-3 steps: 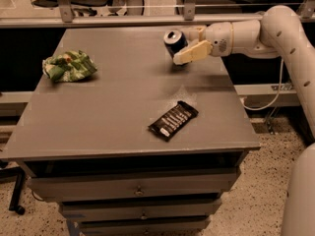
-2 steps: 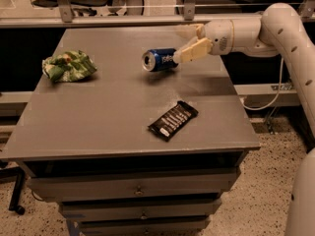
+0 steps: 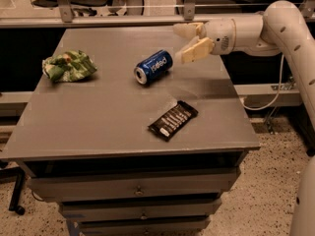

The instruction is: Knock pepsi can over

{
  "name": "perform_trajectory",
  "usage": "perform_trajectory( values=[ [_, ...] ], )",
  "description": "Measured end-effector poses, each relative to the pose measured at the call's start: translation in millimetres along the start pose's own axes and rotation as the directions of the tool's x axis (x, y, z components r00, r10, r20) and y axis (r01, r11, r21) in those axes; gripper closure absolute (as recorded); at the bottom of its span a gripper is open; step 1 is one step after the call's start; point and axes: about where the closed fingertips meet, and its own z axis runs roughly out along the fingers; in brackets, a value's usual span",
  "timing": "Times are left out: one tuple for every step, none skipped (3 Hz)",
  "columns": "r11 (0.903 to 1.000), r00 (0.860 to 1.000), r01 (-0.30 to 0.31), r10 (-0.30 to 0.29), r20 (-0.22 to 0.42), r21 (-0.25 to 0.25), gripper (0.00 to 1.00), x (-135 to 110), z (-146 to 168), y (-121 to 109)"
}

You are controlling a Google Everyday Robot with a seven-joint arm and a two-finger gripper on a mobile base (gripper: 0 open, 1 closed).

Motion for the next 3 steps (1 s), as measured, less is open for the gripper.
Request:
perform_trajectory(
  values=[
    [0.9994,1.000,0.029,-0.029,-0.001,0.020,0.00,1,-11,-7],
    [0.9948,0.997,0.079,-0.078,-0.023,0.064,0.00,4,-36,-23],
    [0.9863,0.993,0.106,-0.097,-0.070,0.126,0.00,6,-68,-39]
  ],
)
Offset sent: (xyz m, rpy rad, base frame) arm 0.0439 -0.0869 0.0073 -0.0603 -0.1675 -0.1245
